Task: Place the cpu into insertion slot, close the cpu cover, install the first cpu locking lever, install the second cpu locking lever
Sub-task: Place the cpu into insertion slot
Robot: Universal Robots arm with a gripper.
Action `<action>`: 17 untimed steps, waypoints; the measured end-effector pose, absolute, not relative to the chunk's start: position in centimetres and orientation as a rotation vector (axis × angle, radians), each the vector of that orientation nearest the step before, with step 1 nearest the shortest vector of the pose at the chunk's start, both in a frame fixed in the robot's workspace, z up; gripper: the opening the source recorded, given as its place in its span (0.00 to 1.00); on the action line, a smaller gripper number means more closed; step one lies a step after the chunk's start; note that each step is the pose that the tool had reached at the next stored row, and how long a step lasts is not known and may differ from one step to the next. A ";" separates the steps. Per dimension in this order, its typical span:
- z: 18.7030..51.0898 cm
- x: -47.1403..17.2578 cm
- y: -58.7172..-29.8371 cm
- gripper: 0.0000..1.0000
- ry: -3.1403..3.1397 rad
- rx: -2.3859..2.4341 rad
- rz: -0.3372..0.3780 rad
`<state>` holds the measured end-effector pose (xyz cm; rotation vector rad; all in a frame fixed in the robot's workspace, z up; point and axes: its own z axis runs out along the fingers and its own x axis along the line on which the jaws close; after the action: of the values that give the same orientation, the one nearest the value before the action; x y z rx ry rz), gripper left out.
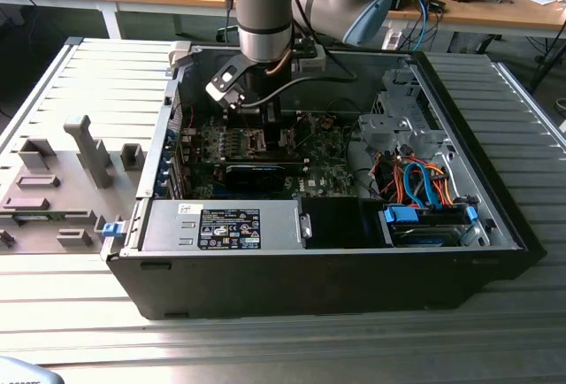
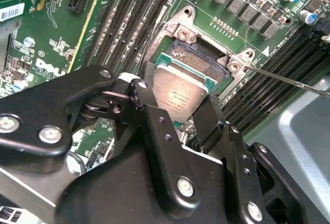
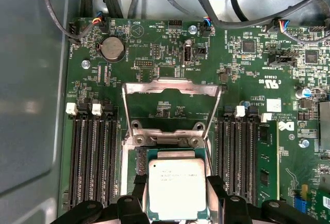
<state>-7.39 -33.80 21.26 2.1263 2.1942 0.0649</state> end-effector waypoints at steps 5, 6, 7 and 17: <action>21.1 -7.4 -33.8 0.55 2.193 2.129 0.066; 21.1 -7.5 -33.7 0.55 2.192 2.129 0.066; 21.0 -7.5 -33.7 0.55 2.192 2.130 0.066; 20.6 -7.8 -33.6 0.55 2.175 2.147 0.065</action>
<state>-7.81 -33.62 20.63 2.1466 2.1750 0.0652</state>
